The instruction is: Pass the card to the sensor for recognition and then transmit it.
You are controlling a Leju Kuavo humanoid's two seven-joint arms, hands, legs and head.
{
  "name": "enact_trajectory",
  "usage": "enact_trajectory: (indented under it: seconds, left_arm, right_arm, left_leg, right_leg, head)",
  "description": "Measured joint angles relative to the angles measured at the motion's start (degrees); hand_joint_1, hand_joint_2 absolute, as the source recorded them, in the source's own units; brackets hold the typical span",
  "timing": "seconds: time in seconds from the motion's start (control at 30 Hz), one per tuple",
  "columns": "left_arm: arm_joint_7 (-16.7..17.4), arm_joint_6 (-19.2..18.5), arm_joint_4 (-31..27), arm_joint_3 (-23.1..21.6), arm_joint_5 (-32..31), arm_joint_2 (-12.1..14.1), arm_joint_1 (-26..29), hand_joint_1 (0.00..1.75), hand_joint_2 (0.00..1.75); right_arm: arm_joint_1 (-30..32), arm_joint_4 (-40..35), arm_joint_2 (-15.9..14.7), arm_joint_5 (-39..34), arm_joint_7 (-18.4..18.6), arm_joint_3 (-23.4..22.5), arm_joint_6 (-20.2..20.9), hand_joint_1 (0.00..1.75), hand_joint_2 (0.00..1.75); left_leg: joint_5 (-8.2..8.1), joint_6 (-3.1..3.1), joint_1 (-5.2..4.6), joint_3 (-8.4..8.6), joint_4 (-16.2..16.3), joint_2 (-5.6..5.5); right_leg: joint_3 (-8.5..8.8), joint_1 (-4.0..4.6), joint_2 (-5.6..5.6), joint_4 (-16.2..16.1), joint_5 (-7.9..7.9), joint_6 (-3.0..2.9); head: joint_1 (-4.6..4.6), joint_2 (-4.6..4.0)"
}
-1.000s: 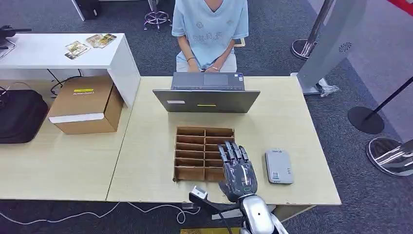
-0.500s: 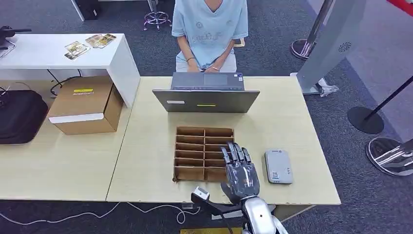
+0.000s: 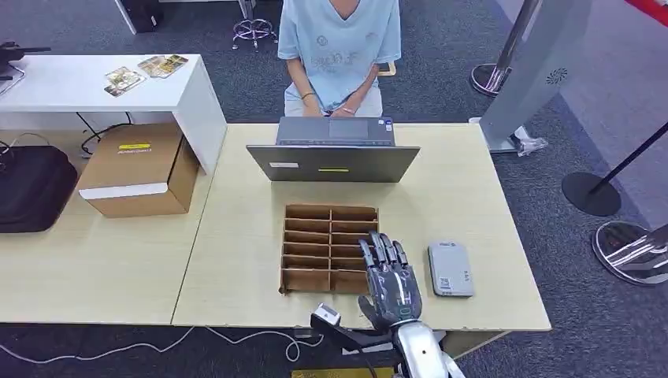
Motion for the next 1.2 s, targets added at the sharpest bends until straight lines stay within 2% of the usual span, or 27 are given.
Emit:
enact_trajectory:
  seconds: [1.1,1.13,1.2]
  left_arm:
    - [2.9,2.3,0.0,5.5,4.5,0.7,0.4,0.0,1.75]
    - [2.9,2.4,0.0,5.7,4.6,0.8,0.4,0.0,1.75]
    - [2.9,2.6,0.0,6.1,5.0,0.9,0.5,0.0,1.75]
  right_arm:
    - [0.6,-0.8,0.0,0.0,0.0,-0.3,0.0,0.07,1.75]
    - [0.7,-0.9,0.0,0.0,0.0,-0.3,0.0,0.16,1.75]
    - [0.8,-0.9,0.0,0.0,0.0,-0.4,0.0,0.17,1.75]
  left_leg:
    - [0.0,0.0,0.0,0.01,0.0,0.0]
    - [0.0,0.0,0.0,0.01,0.0,0.0]
    - [0.0,0.0,0.0,0.01,0.0,0.0]
  right_leg:
    - [0.01,-0.01,0.0,0.0,0.0,0.0]
    - [0.01,-0.01,0.0,0.0,0.0,0.0]
    - [0.01,-0.01,0.0,0.0,0.0,0.0]
  head:
    - [0.0,0.0]
    - [-0.02,0.0]
    - [0.0,0.0]
